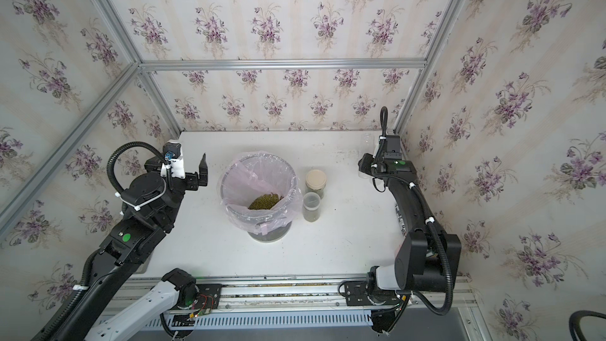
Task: Empty moldy mung beans from jars
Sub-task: Place the jar at the center of the board.
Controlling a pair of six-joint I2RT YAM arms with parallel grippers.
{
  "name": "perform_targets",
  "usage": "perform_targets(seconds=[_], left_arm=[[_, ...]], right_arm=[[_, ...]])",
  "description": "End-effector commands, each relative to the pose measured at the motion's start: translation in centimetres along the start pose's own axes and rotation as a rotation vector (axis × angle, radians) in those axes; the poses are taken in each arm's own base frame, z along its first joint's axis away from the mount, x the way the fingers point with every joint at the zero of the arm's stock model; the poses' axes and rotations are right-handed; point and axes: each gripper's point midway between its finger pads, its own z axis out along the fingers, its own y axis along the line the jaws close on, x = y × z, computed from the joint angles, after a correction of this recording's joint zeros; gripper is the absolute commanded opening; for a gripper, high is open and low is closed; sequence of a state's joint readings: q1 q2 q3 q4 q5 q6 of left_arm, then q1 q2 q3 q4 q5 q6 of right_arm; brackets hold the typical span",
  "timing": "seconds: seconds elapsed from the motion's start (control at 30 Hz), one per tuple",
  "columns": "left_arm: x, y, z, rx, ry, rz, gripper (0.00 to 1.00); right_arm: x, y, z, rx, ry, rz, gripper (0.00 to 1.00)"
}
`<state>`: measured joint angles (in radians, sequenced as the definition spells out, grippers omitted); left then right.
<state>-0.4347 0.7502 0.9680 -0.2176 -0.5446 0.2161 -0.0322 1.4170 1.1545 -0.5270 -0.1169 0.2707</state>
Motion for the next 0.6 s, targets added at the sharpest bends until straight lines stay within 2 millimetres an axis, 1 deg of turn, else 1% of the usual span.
perform_targets(seconds=[0.0, 0.1, 0.3, 0.5, 0.57], left_arm=[[-0.9, 0.1, 0.0, -0.003, -0.036, -0.029, 1.0], [-0.7, -0.1, 0.1, 0.004, -0.031, -0.029, 1.0], [-0.7, 0.1, 0.0, 0.0, -0.034, -0.03, 1.0], [-0.6, 0.1, 0.0, -0.001, -0.034, -0.03, 1.0], [-0.6, 0.1, 0.1, 0.0, -0.034, -0.032, 1.0]], right_arm=[[0.4, -0.4, 1.1, 0.009, -0.001, 0.027, 0.22], [1.9, -1.2, 2.4, 0.031, 0.042, 0.034, 0.22], [4.4, -2.8, 5.0, 0.084, 0.125, 0.039, 0.22], [5.4, -3.2, 7.1, 0.094, 0.183, 0.026, 0.22], [5.3, -3.5, 7.5, 0.111, 0.193, 0.013, 0.22]])
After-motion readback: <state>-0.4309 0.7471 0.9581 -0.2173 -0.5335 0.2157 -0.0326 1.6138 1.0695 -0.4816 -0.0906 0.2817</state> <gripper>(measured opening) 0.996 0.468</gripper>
